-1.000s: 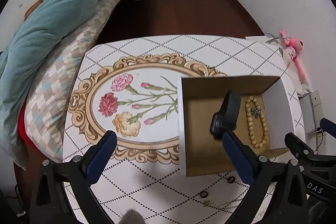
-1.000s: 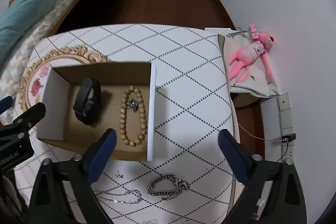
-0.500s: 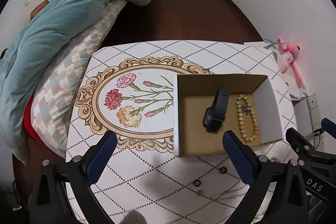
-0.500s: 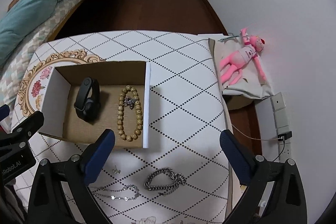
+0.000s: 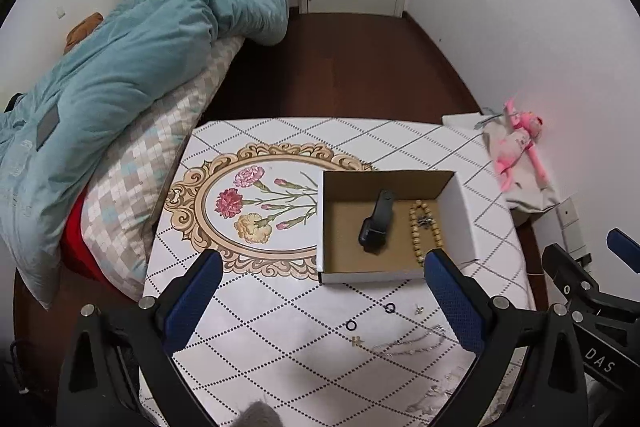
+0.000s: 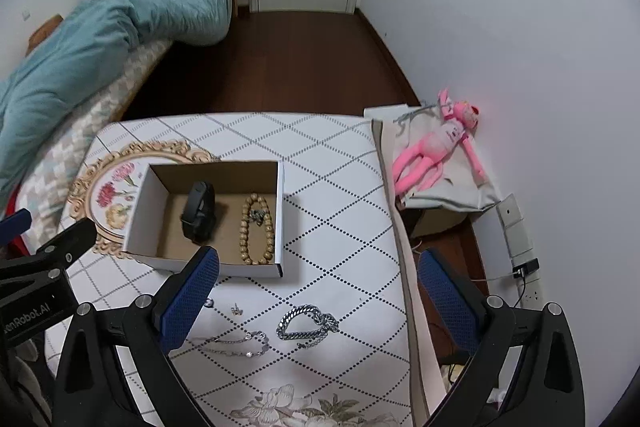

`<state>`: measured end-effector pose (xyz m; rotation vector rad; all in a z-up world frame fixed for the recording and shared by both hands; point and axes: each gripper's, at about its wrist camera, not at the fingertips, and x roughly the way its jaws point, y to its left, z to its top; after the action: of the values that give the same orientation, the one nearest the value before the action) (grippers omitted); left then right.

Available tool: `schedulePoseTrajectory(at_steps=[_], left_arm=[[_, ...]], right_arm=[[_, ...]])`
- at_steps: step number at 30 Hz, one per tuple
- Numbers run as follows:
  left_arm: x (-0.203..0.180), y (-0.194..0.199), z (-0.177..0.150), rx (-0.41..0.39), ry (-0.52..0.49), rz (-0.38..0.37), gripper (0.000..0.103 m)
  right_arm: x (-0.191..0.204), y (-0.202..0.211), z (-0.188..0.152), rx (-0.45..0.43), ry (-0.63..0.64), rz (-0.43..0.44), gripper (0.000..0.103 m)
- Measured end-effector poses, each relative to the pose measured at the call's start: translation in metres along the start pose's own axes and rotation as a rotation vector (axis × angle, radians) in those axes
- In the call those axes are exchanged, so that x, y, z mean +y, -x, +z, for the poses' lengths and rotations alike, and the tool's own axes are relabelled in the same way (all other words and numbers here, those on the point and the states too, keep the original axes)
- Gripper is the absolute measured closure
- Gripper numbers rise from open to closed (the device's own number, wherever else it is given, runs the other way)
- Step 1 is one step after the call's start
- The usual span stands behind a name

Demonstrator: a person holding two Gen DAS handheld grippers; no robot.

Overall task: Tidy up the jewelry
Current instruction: 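Withdraw both tools from the box back over the remaining jewelry, then grasp a black ring with the left tool while the right tool grasps the thick silver bracelet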

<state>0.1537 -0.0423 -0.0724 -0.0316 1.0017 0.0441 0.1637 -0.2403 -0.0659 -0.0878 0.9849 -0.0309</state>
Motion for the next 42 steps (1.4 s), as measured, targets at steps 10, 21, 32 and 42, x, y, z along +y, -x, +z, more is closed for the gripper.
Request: schedulePoseTrajectory(at_steps=[10, 21, 32, 42], left_arm=[[-0.002, 0.042, -0.008, -0.054, 0.008, -0.021, 0.0], [0.004, 0.01, -0.04, 0.018, 0.005, 0.02, 0.0], [0.008, -0.089, -0.092, 0.181, -0.038, 0.02, 0.001], [-0.009, -0.129, -0.109, 0.218, -0.095, -0.03, 0.026]], right_arm=[[-0.009, 0.061, -0.007, -0.1, -0.028, 0.012, 0.002], [-0.029, 0.024, -0.043, 0.037, -0.108, 0.087, 0.002], [-0.055, -0.101, -0.106, 0.246, -0.213, 0.064, 0.024], [-0.049, -0.146, -0.123, 0.262, -0.226, 0.05, 0.043]])
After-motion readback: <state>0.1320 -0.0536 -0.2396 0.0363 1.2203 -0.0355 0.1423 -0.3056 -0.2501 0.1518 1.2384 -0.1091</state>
